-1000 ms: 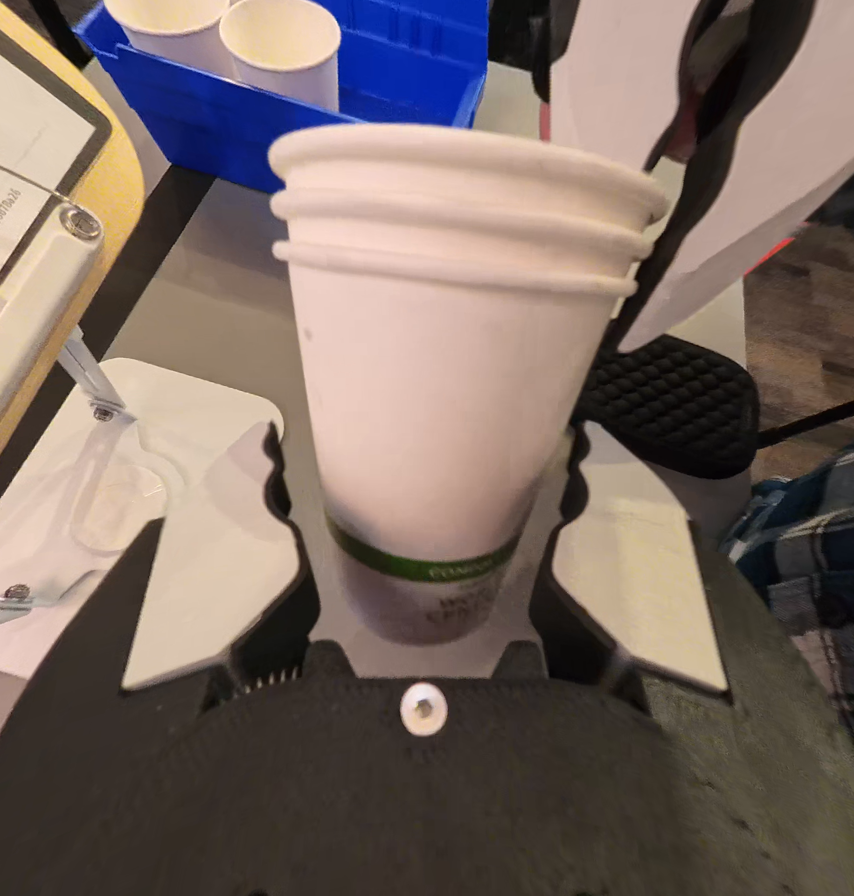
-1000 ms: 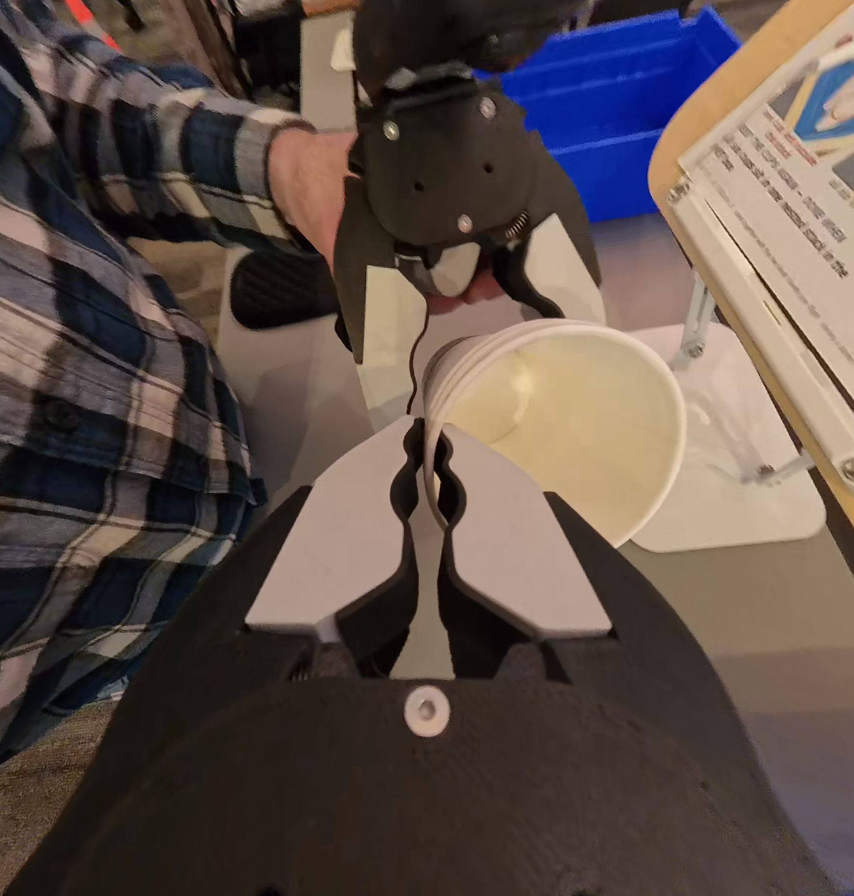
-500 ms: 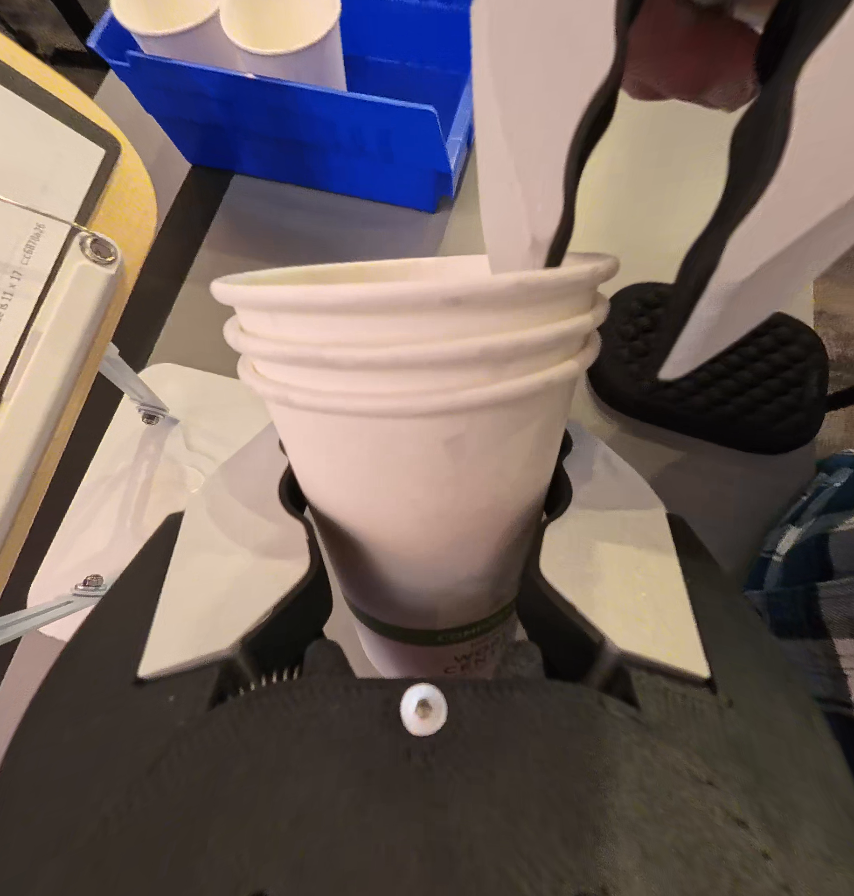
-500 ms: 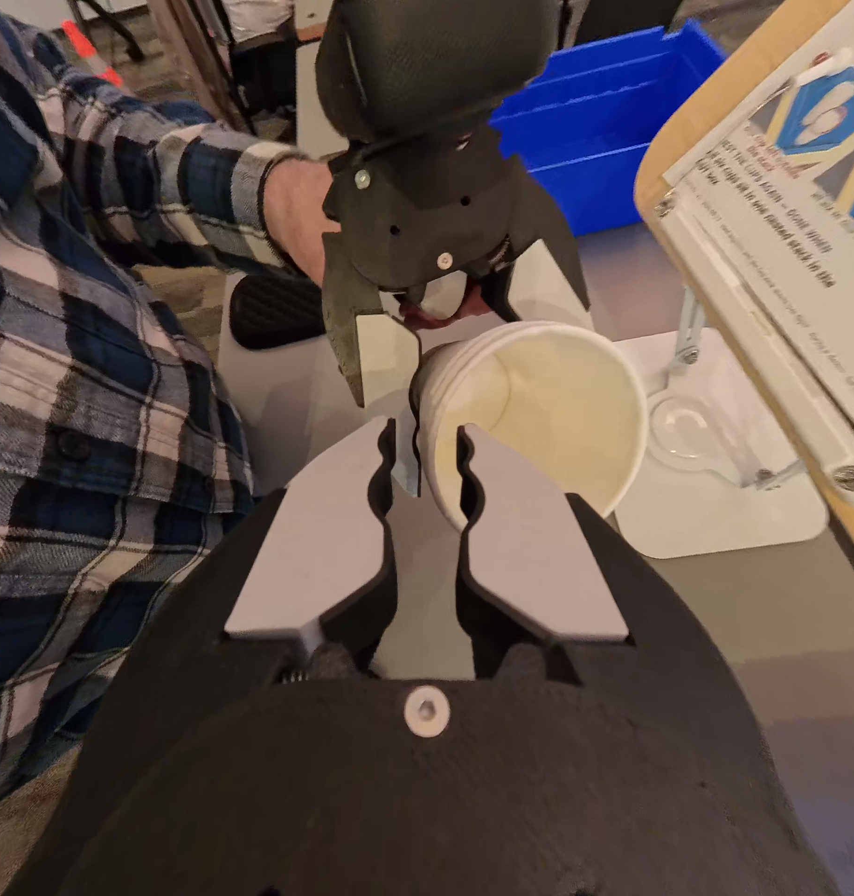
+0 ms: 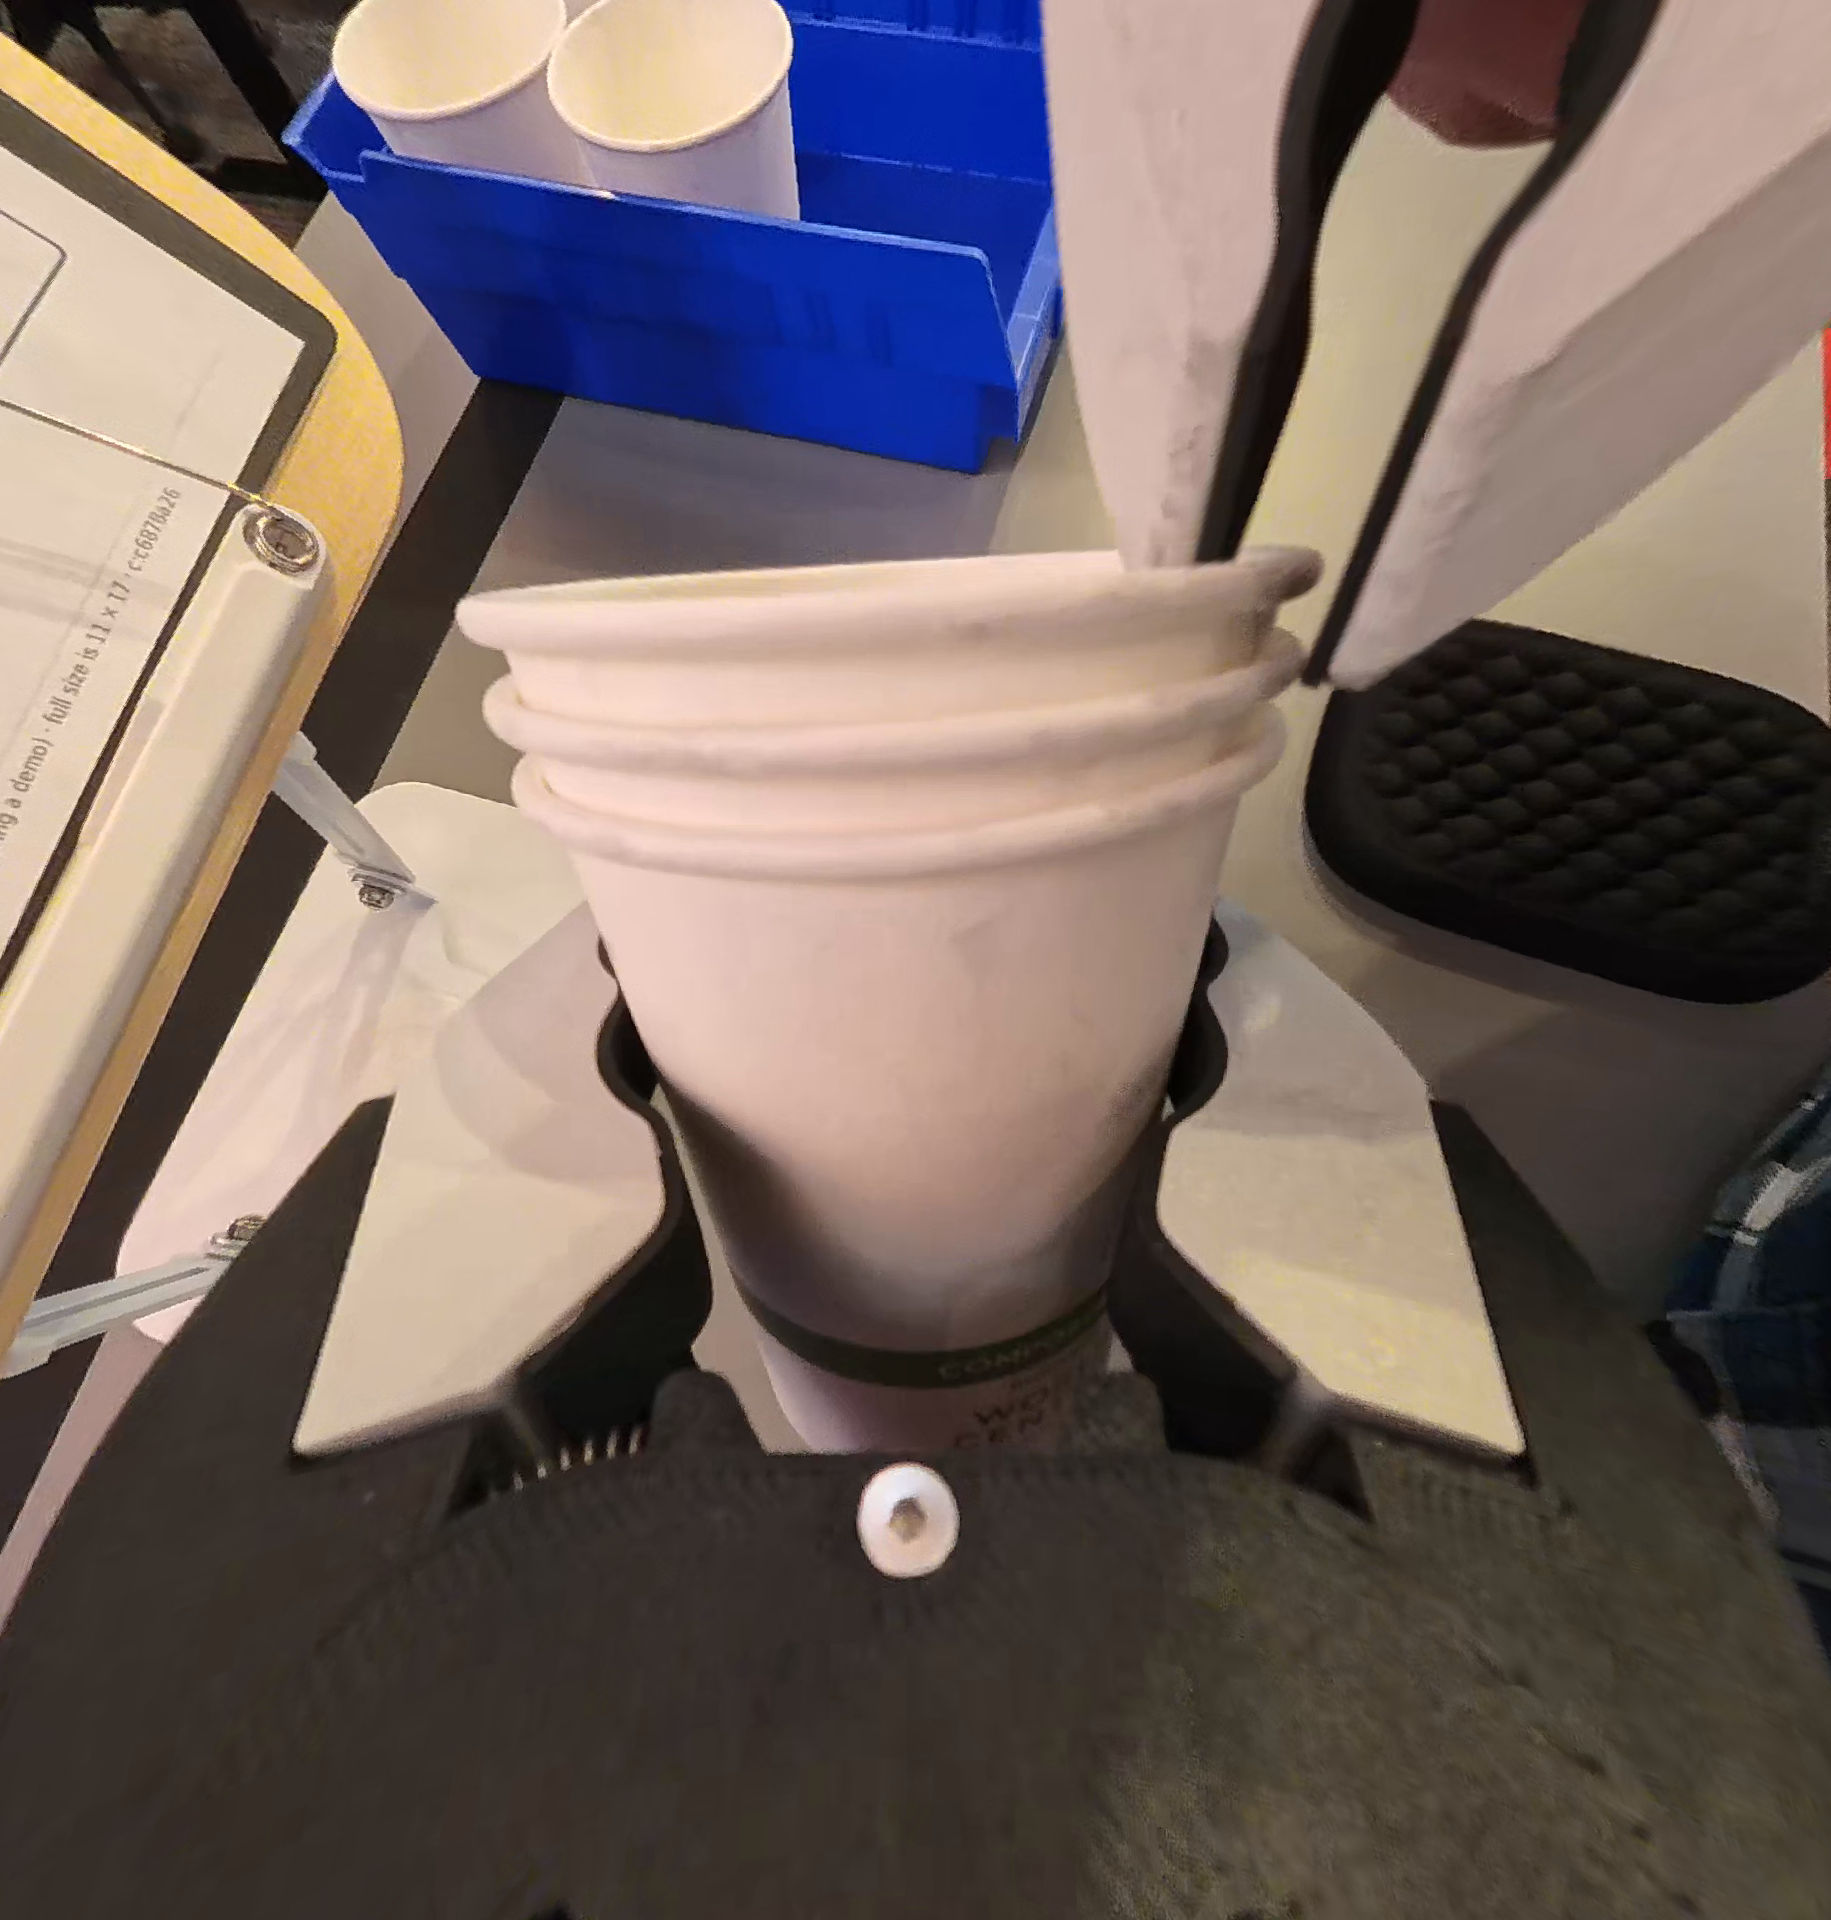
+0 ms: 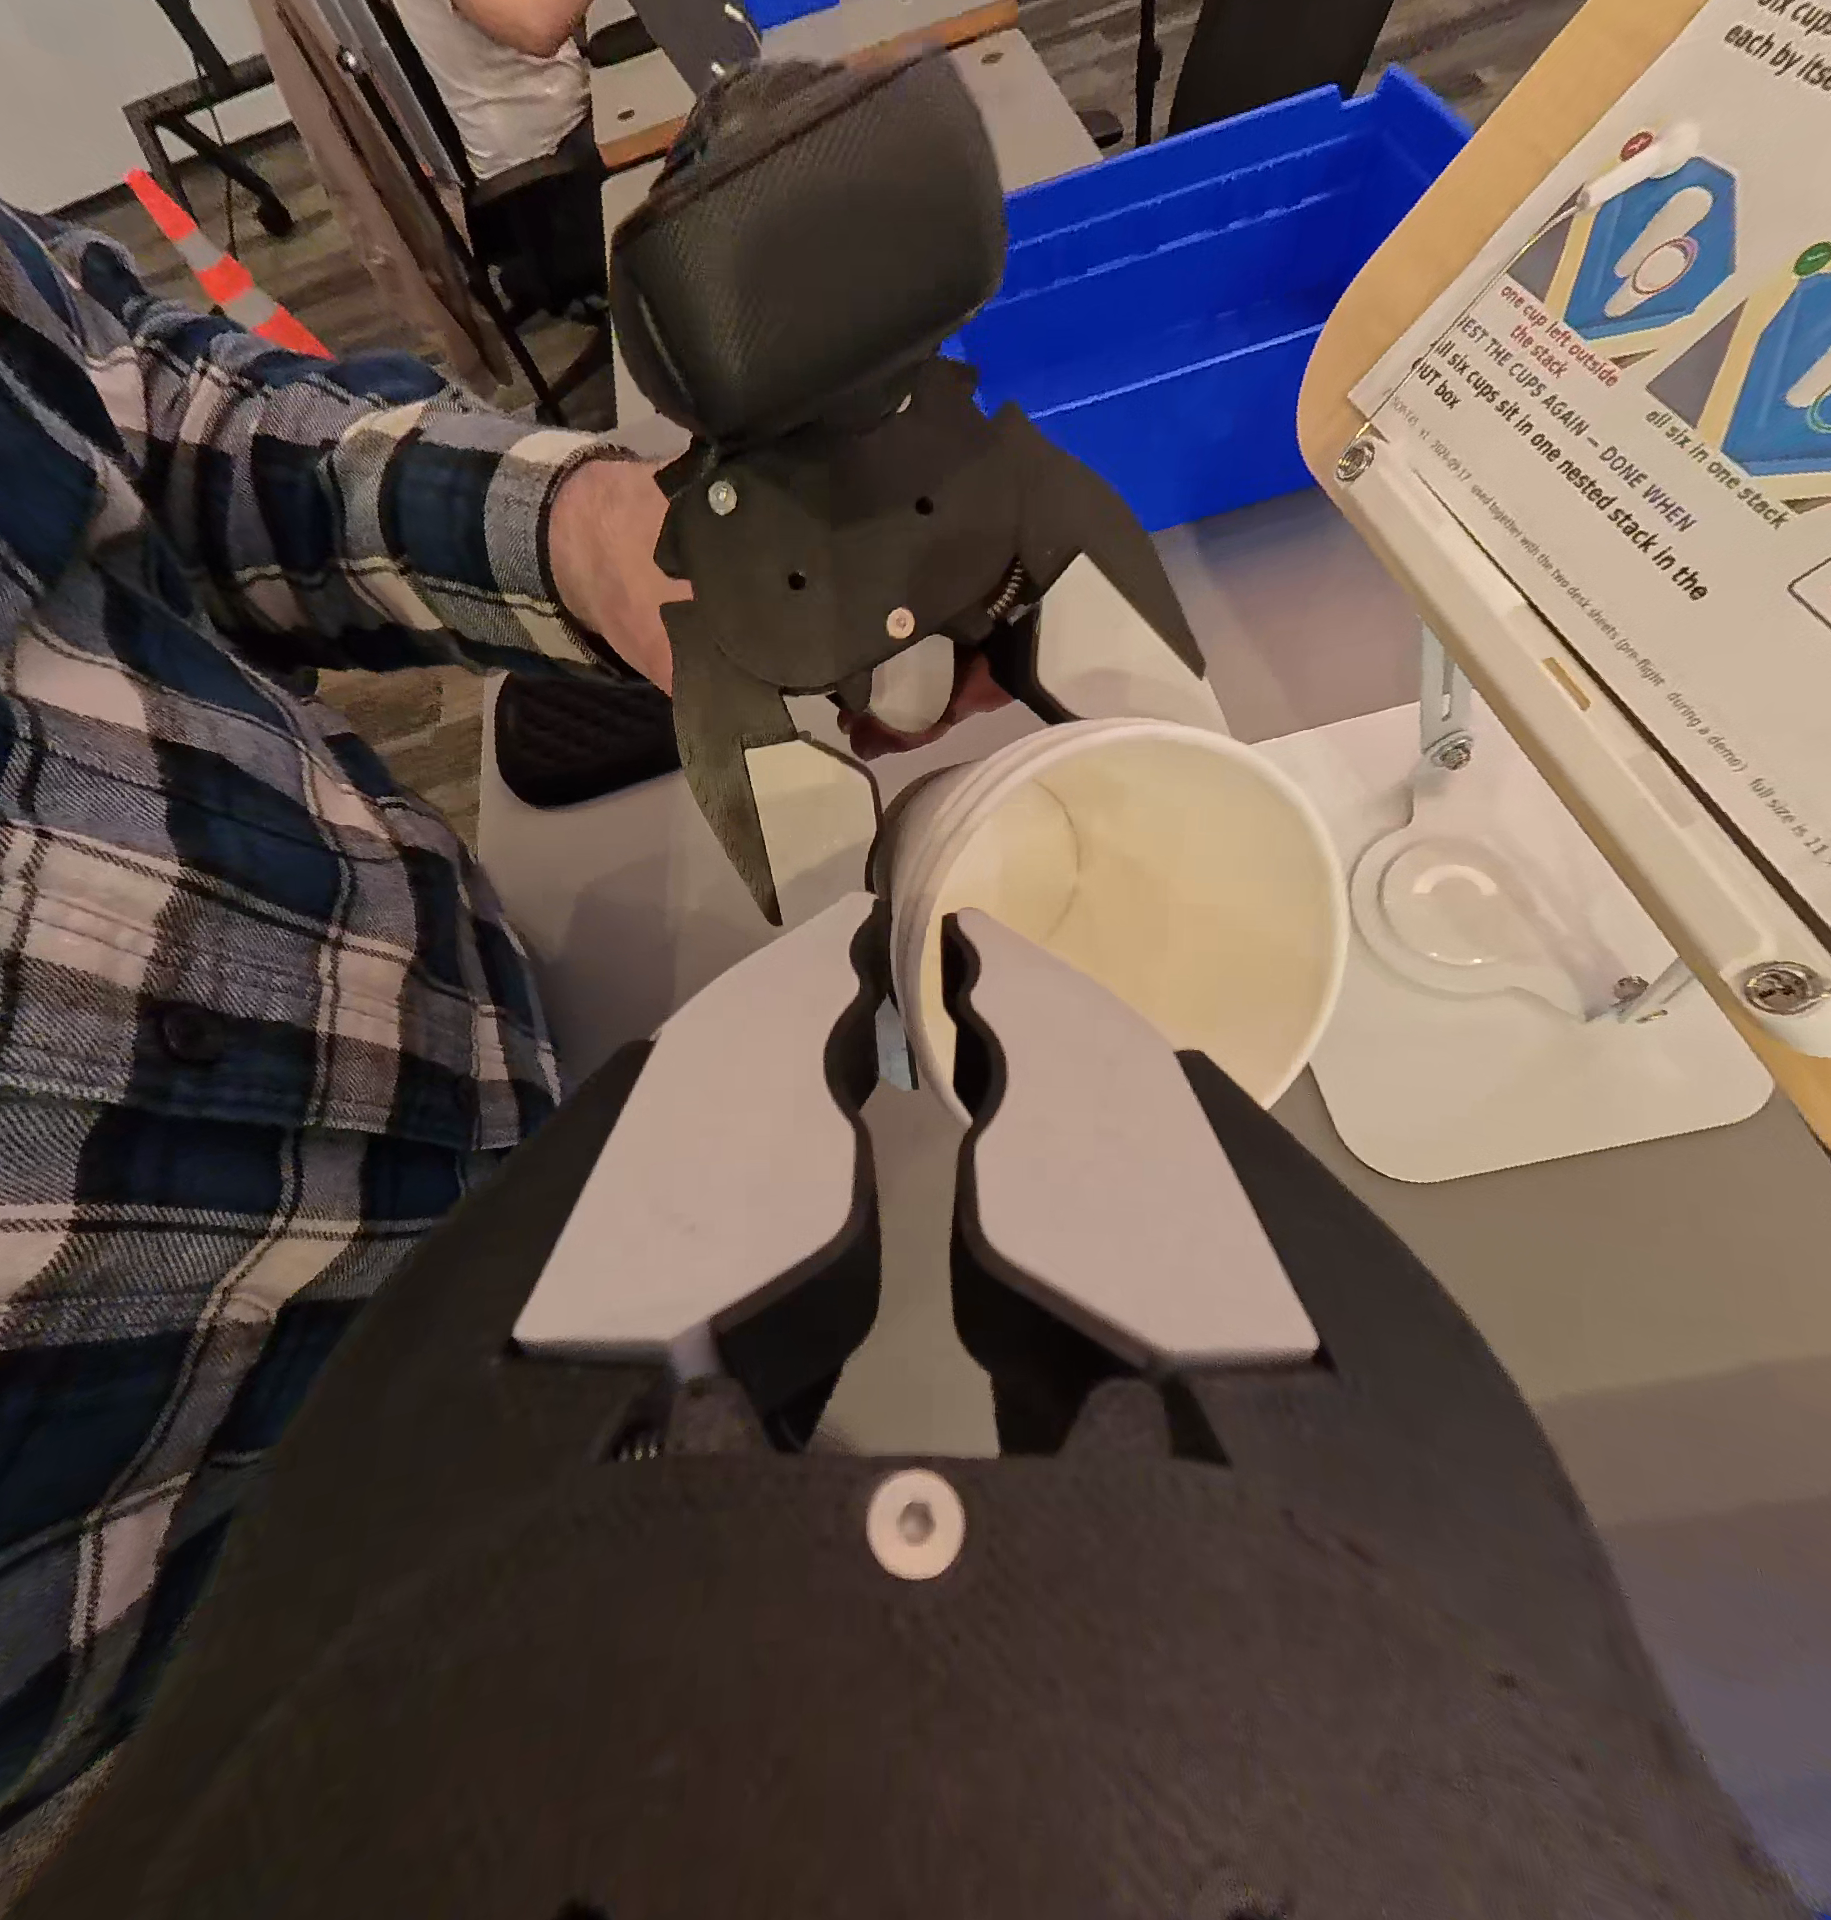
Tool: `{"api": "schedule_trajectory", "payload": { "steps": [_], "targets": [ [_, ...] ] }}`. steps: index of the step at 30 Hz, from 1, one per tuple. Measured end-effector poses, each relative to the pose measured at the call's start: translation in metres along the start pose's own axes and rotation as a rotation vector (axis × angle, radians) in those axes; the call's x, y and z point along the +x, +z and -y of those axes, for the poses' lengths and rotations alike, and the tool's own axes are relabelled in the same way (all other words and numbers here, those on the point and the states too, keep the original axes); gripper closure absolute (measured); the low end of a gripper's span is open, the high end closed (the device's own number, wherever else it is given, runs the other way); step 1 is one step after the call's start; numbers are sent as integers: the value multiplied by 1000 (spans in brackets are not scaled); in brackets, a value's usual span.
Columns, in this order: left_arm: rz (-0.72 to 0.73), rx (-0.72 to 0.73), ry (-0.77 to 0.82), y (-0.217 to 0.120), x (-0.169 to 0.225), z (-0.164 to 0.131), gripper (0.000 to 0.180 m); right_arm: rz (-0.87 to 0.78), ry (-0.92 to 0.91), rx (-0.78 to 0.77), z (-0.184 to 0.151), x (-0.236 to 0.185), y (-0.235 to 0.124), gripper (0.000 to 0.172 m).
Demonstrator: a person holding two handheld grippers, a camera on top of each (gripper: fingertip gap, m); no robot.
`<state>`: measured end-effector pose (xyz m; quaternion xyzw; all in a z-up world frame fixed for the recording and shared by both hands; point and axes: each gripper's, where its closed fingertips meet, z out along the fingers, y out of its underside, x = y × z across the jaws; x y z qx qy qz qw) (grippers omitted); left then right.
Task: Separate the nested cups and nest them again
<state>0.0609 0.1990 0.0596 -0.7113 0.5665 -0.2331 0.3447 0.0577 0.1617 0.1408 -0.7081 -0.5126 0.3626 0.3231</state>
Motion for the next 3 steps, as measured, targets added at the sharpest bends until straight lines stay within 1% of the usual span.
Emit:
{"api": "schedule_trajectory", "payload": {
  "steps": [1, 3],
  "targets": [
    [3, 1, 0, 0, 0, 0, 82, -3, 7, 8, 1, 1, -1, 163],
    [6, 6, -9, 0, 0, 0, 82, -4, 10, -2, 0, 2, -2, 168]
  ]
}}
